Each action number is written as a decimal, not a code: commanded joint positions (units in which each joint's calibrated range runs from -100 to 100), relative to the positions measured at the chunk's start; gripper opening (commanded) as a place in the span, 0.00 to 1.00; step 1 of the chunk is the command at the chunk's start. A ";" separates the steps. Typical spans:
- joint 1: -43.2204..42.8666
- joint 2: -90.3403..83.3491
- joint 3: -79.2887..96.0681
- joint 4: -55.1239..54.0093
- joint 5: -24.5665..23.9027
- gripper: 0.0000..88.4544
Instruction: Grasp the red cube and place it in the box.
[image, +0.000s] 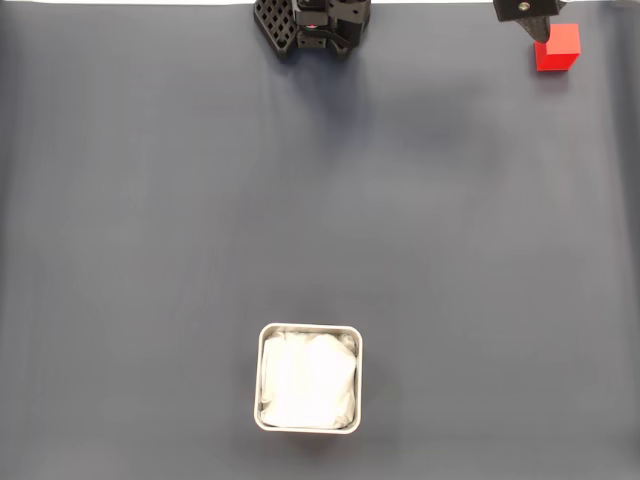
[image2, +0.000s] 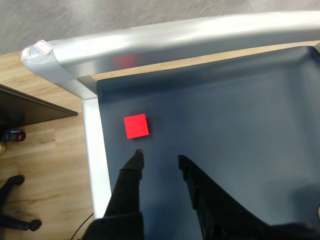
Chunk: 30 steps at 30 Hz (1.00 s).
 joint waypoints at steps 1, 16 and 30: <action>0.12 -0.47 0.66 -3.02 0.78 0.23; -0.31 1.44 6.87 -11.38 2.69 0.34; -1.94 4.73 9.24 -17.61 3.08 0.38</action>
